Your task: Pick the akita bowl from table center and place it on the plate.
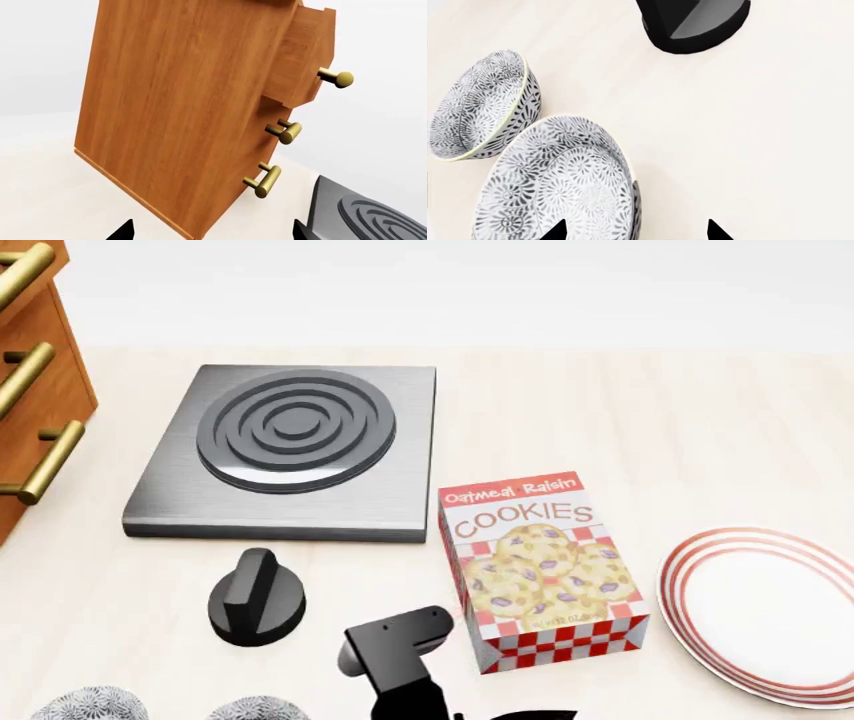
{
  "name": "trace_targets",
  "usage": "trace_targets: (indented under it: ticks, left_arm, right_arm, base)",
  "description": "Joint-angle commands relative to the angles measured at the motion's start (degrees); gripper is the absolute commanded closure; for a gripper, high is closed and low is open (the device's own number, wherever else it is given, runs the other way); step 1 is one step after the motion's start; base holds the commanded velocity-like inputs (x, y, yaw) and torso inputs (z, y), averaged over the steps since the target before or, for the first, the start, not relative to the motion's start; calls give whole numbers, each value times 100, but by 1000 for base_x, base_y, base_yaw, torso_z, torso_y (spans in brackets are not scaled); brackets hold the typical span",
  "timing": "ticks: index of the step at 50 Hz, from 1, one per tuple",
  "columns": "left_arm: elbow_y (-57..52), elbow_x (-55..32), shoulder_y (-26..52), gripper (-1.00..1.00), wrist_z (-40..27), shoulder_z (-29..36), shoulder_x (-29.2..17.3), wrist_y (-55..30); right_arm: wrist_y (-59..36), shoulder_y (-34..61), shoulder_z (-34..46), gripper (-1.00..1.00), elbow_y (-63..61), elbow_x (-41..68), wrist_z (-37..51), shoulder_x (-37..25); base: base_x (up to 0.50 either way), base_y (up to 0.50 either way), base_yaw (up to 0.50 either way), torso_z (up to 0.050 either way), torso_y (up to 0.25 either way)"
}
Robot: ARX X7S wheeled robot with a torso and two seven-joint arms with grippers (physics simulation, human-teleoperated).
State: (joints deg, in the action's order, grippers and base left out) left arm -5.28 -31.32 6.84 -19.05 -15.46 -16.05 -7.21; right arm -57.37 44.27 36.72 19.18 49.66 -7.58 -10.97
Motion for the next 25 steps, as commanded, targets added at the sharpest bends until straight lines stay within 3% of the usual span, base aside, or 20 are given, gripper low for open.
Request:
trace_targets:
  ticks: [1,5,6,25]
  left_arm:
    - [7,-23,3,-100,-17,7,-16,9]
    - [8,-33,2,-100,-25,5,-22,11]
    - [4,-32,2,-100,-32,7,-24,8]
    - [-13,52,-25,-100,-93,57,-44,71]
  right_arm:
    - [29,-19,163,-100,11,-105,-48,0]
    - [41,-8,191,-100,-4,-105,-70,-2]
    - [40,-7,198,100,-15,-107,-66,-4]
    - [200,-91,-5,100,-351,-20,202,-100]
  base:
    - [0,0,0,0,0]
    - [0,0,0,0,0]
    - [0,0,0,0,0]
    - [0,0,0,0,0]
